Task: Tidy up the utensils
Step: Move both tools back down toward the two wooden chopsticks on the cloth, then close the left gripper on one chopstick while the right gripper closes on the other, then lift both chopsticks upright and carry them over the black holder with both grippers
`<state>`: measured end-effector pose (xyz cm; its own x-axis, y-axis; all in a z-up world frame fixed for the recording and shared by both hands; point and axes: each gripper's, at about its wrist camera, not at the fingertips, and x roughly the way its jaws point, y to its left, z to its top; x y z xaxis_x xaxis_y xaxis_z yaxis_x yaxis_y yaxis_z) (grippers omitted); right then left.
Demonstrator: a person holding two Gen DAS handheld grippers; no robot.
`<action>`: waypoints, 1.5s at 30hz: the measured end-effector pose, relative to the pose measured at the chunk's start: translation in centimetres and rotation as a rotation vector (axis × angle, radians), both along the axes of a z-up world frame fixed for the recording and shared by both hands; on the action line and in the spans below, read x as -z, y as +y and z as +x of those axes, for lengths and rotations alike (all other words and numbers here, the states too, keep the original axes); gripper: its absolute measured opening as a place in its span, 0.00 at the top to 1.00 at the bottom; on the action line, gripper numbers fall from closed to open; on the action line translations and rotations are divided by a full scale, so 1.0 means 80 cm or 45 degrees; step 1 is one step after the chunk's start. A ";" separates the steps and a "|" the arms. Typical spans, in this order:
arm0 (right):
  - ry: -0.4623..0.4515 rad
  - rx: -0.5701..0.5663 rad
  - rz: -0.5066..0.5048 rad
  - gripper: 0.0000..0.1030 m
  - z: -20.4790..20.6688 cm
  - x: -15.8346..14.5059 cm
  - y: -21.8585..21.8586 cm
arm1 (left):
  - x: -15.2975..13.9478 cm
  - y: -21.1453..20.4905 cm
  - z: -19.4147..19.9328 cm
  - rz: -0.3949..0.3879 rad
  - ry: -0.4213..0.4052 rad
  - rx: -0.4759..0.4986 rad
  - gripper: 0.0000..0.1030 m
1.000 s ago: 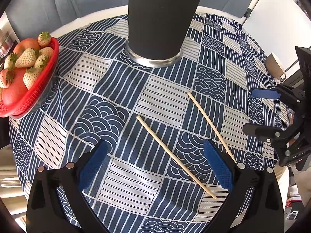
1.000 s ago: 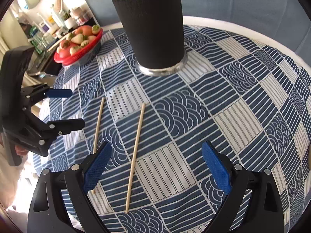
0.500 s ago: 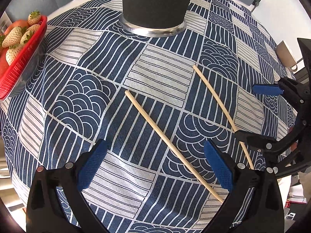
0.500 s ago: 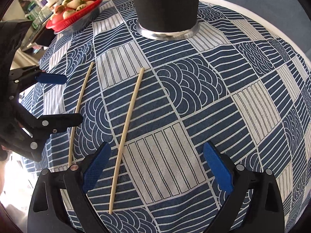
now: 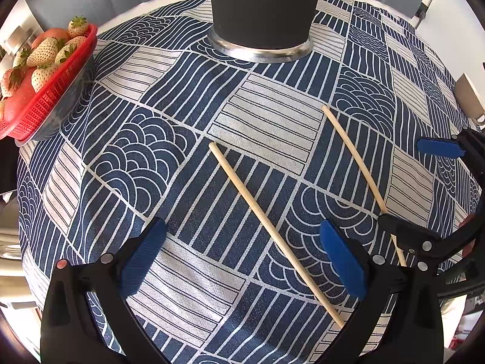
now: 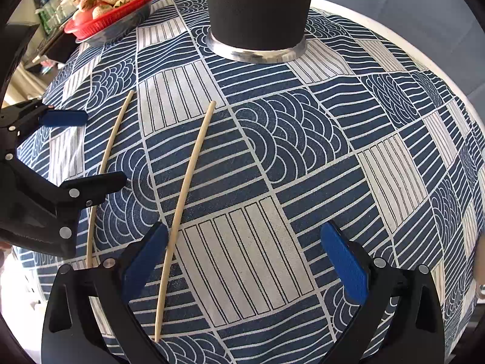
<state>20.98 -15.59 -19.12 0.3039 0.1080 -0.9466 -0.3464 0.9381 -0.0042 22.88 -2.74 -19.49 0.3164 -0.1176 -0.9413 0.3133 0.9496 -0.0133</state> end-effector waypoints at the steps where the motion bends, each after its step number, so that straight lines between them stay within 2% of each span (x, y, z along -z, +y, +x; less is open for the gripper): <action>1: -0.002 -0.003 0.001 0.06 0.000 0.000 0.000 | 0.000 0.002 -0.001 -0.001 -0.003 -0.006 0.04; 8: -0.042 0.002 0.017 0.06 -0.007 -0.001 -0.005 | -0.001 0.003 -0.015 -0.010 -0.049 -0.039 0.04; 20: 0.019 0.012 -0.013 0.07 0.003 -0.003 0.002 | -0.002 0.007 -0.020 0.002 -0.018 -0.151 0.04; 21: 0.025 0.004 -0.015 0.08 0.004 -0.004 0.003 | -0.002 0.008 -0.023 0.006 -0.010 -0.164 0.04; 23: 0.026 -0.015 -0.015 0.17 0.003 -0.009 0.003 | -0.003 0.010 -0.023 0.011 0.015 -0.180 0.05; 25: 0.026 -0.030 -0.015 0.44 0.003 -0.017 0.000 | -0.009 0.011 -0.028 0.012 0.029 -0.178 0.14; 26: 0.029 -0.039 -0.016 0.53 0.004 -0.020 -0.003 | -0.013 0.012 -0.030 0.014 0.038 -0.177 0.25; 27: 0.036 -0.040 -0.020 0.73 0.006 -0.022 -0.006 | -0.017 0.014 -0.034 0.011 0.046 -0.182 0.43; 28: 0.041 -0.034 -0.033 0.94 0.008 -0.023 -0.009 | -0.021 0.019 -0.036 0.009 0.051 -0.200 0.55; 29: 0.043 -0.033 -0.047 0.95 0.009 -0.023 -0.012 | -0.023 0.028 -0.037 0.001 0.072 -0.243 0.80; 30: 0.045 -0.031 -0.063 0.95 0.010 -0.023 -0.015 | -0.024 0.038 -0.036 -0.010 0.103 -0.290 0.93; 34: 0.058 -0.036 -0.086 0.96 0.012 -0.023 -0.029 | -0.024 0.064 -0.037 -0.099 0.196 -0.369 0.95; 39: 0.081 -0.034 -0.081 0.96 0.014 -0.030 -0.054 | -0.031 0.067 -0.050 -0.009 0.222 -0.403 0.95; 45: 0.021 -0.033 -0.021 0.96 0.017 -0.064 -0.083 | -0.070 0.052 -0.063 0.040 0.171 -0.394 0.95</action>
<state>22.32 -22.21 -14.02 0.2857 0.0997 -0.9531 -0.3705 0.9287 -0.0139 17.80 1.45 -13.91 0.2058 -0.0054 -0.9786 0.0077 1.0000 -0.0039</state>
